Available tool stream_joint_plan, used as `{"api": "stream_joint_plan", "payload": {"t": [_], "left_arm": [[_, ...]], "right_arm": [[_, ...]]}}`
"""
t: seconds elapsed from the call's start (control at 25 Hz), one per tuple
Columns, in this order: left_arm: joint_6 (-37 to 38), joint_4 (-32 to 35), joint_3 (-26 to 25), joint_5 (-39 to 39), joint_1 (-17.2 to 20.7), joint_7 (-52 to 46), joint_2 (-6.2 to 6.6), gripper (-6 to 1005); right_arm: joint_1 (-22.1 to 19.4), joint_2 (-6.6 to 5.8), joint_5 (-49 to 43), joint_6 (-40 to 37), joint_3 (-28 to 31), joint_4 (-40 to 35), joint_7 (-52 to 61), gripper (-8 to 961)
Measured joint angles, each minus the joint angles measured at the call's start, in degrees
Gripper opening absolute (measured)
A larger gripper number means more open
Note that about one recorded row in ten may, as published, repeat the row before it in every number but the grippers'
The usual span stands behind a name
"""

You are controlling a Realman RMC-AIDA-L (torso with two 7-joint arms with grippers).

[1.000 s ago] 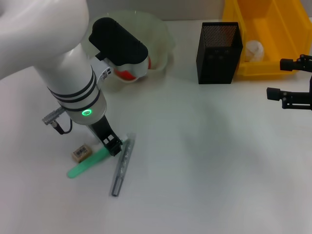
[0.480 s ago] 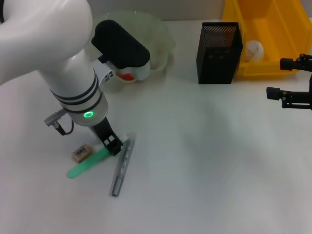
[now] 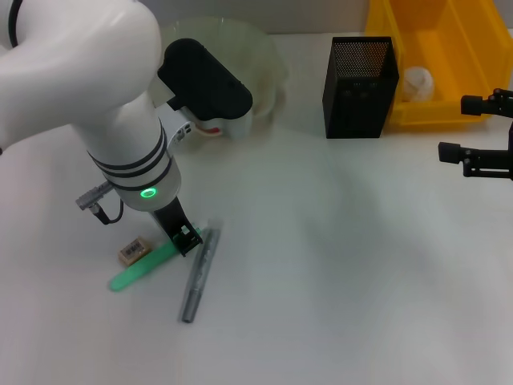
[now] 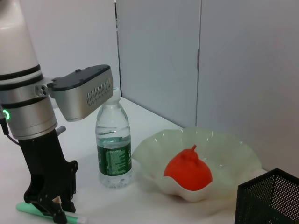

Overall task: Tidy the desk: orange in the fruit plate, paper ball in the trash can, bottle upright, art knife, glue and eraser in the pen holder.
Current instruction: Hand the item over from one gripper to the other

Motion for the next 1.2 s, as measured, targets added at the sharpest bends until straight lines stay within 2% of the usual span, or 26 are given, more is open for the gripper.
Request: {"api": "stream_joint_plan", "payload": {"t": [0.16, 0.32, 0.56, 0.6, 0.64, 0.72, 0.76, 0.8, 0.92, 1.0, 1.04, 1.08, 1.12, 1.16, 1.2], "left_arm": [[0.91, 1.54, 0.02, -0.05, 0.39, -0.10, -0.02, 188], [3.85, 7.36, -1.51, -0.05, 2.34, 0.11, 0.26, 187], [7.84, 22.99, -11.29, -3.72, 8.80, 5.67, 0.41, 189], [7.84, 22.99, -11.29, -3.72, 8.80, 5.67, 0.41, 189], [7.13, 26.28, -14.73, -9.06, 10.58, 9.20, 0.43, 189], [6.35, 26.98, -16.26, -11.68, 11.20, 11.09, 0.42, 189], [3.99, 27.46, -18.89, -16.38, 12.21, 14.66, 0.42, 190], [3.99, 27.46, -18.89, -16.38, 12.21, 14.66, 0.42, 190], [-4.38, 26.44, -20.91, -23.77, 13.95, 21.77, 0.45, 190], [-4.38, 26.44, -20.91, -23.77, 13.95, 21.77, 0.45, 191], [-8.11, 25.30, -20.99, -26.58, 14.32, 24.77, 0.43, 191], [-8.11, 25.30, -20.99, -26.58, 14.32, 24.77, 0.43, 191], [-17.69, 20.75, -20.96, -34.71, 14.54, 31.88, 0.42, 191], [-17.69, 20.75, -20.96, -34.71, 14.54, 31.88, 0.42, 192], [-24.33, 16.38, -20.78, -41.22, 14.05, 37.34, 0.42, 192]], "right_arm": [[-0.02, 0.00, 0.00, 0.02, 0.00, 0.07, 0.02, 790], [-0.19, 0.00, 0.30, 0.03, 0.01, -0.01, 0.05, 790], [0.00, 0.01, 0.62, 0.02, 1.04, -0.38, 1.07, 790], [0.04, 0.04, 0.67, -0.13, 1.82, -0.50, 1.80, 790], [0.04, 0.04, 0.67, -0.13, 1.82, -0.50, 1.80, 790], [0.02, 0.04, 0.71, -0.39, 2.71, -0.64, 2.57, 790], [-0.10, -0.03, 0.71, -0.49, 3.19, -0.72, 3.03, 789], [-0.47, -0.21, 0.72, -0.55, 4.08, -0.86, 3.81, 789], [-1.04, -0.36, 0.72, -0.93, 5.90, -0.90, 4.39, 789], [-1.63, -0.42, 0.72, -2.49, 8.76, -0.91, 4.70, 789], [-1.63, -0.42, 0.72, -2.49, 8.76, -0.91, 4.70, 789], [-1.83, -0.44, 0.72, -3.14, 9.56, -0.92, 4.76, 789], [-2.09, -0.44, 0.71, -3.82, 10.15, -0.95, 4.82, 789], [-2.41, -0.44, 0.67, -4.27, 10.56, -1.07, 4.85, 789], [-3.03, -0.40, 0.54, -4.79, 10.92, -1.25, 4.87, 789]]}}
